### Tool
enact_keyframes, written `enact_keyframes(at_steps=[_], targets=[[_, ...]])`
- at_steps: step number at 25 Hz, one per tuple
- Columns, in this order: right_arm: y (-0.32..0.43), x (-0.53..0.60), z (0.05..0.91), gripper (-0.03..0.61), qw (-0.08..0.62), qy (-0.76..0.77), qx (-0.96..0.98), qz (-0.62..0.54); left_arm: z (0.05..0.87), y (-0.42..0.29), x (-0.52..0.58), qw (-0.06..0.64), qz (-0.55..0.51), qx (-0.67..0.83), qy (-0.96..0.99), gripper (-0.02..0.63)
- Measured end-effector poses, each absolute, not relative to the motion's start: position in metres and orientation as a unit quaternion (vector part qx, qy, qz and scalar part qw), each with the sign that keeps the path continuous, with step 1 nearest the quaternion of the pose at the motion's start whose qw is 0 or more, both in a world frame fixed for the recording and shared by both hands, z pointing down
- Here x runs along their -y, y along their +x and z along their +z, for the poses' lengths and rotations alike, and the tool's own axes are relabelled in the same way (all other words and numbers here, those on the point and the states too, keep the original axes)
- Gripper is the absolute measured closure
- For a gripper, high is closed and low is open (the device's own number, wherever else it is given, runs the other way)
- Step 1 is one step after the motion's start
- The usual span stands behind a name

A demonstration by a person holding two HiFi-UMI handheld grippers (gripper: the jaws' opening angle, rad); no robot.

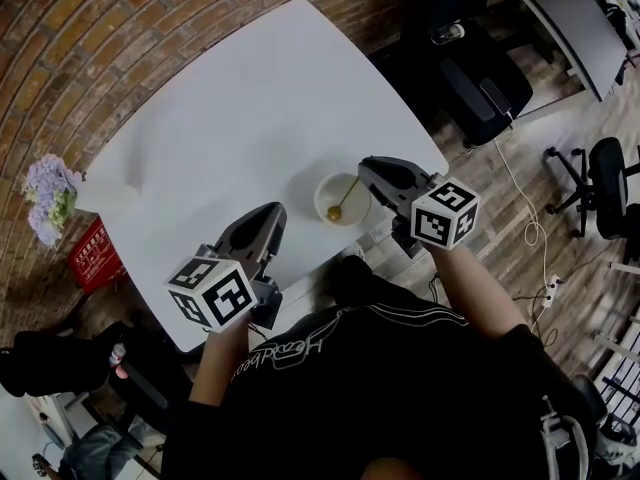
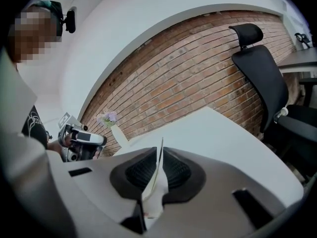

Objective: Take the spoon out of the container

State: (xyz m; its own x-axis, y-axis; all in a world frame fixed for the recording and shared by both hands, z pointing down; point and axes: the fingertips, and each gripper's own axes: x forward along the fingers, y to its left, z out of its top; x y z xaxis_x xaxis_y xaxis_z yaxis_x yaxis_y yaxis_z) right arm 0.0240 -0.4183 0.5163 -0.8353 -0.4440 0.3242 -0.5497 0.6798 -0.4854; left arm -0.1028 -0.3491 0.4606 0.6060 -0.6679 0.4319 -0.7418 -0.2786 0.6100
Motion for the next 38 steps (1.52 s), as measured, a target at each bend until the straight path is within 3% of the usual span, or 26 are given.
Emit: enact_keyframes(at_steps=[17,38], targets=[[0.03,0.412,0.504,0.578,0.071,0.289,0.906,0.301,0.456,-0.095,0.334,0.404,0.05,0.429,0.806,0.609],[0.035,0.369,0.429,0.58,0.048,0.345,0.911,0.222,0.406,-0.11,0.278,0.355,0.033,0.417,0.836,0.609]])
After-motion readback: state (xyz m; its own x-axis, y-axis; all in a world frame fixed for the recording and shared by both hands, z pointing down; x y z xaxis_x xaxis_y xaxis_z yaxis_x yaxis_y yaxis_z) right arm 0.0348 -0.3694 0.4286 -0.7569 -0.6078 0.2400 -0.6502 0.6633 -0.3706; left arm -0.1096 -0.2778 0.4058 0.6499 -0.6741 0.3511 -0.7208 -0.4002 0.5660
